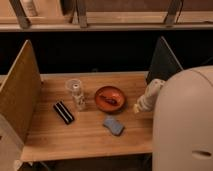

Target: Push the ceramic bowl across the table

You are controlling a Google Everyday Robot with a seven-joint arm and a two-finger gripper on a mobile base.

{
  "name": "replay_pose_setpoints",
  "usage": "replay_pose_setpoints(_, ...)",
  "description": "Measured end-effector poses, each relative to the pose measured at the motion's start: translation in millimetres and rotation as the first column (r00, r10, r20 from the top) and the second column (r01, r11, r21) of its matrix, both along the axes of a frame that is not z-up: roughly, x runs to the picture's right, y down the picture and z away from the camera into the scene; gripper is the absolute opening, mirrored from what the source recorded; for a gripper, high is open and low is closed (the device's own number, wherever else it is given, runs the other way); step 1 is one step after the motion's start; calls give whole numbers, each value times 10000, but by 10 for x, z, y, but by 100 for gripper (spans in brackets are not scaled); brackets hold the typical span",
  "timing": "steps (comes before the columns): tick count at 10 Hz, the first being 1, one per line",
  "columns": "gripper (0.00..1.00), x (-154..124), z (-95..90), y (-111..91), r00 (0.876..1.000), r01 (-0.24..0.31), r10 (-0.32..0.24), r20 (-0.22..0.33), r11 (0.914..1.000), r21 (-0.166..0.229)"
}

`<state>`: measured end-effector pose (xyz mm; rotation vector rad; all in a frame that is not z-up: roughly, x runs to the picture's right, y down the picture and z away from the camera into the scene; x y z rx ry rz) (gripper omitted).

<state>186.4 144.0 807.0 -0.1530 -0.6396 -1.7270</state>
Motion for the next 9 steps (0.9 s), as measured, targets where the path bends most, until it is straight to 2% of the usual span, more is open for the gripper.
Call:
replay_pose_setpoints(1,5,30,-11,73,9999,-54,52,-87,9996,-286)
replay_pose_setpoints(4,5,54,-8,87,9999,-54,49,-151,9994,-330)
replay_pose_setpoints(6,5,-20,152,109,9999,113,-114,-19,9991,-410)
replay_pose_setpoints(9,5,-300,402,81,9972,315,-288,683,9987,-395)
